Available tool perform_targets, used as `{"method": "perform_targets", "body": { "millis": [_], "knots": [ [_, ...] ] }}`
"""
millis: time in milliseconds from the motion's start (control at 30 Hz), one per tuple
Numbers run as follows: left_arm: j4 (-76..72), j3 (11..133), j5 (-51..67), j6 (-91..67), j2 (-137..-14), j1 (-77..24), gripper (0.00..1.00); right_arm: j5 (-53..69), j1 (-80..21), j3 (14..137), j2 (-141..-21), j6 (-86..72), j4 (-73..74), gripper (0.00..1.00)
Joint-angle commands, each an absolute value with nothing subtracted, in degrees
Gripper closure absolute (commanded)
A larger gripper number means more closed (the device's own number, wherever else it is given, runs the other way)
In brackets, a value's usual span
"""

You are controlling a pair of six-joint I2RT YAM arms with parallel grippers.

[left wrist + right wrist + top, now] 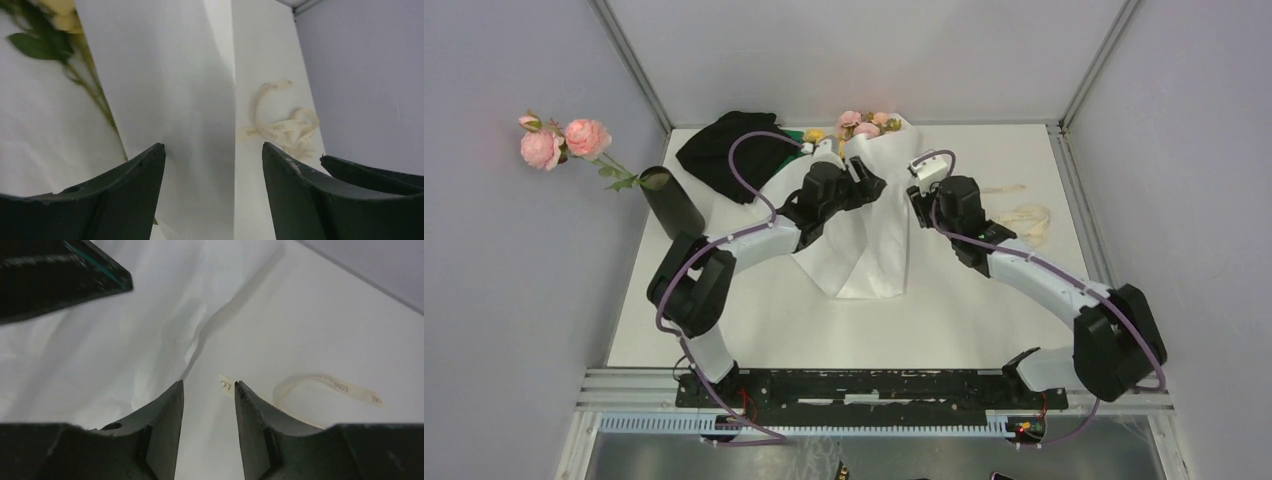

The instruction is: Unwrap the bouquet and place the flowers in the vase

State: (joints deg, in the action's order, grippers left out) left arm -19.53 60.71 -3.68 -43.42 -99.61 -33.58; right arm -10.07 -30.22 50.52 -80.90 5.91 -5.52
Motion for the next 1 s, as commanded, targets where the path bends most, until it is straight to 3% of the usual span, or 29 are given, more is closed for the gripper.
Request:
{"method": "perform_targets", "body": {
  "millis": [0, 267, 433, 967],
  "knots": [
    [-21.34, 68.07, -0.27, -40.32, -103.48, -40.28, 0.22, -14.75, -30.17, 49.24, -70.61, 6.50, -6.42, 0.52],
    [-25.87, 74.48, 6.68, -44.10, -116.21, -45.76, 0.20, -21.31, -30.23, 47.35, -55.13, 7.45, -3.82, 0.52],
    [-25.75, 77.62, 8.08, -43.09, -120.39, -49.39, 0.18, -22.08, -30.21, 46.85, -55.93, 8.22, -3.95, 0.50],
    [-11.87, 77.38, -1.04, -28.29, -97.32, -51.94, 0.15, -16.02, -30.20, 46.67, -57.74, 5.53, -7.04, 0.51]
  ]
}}
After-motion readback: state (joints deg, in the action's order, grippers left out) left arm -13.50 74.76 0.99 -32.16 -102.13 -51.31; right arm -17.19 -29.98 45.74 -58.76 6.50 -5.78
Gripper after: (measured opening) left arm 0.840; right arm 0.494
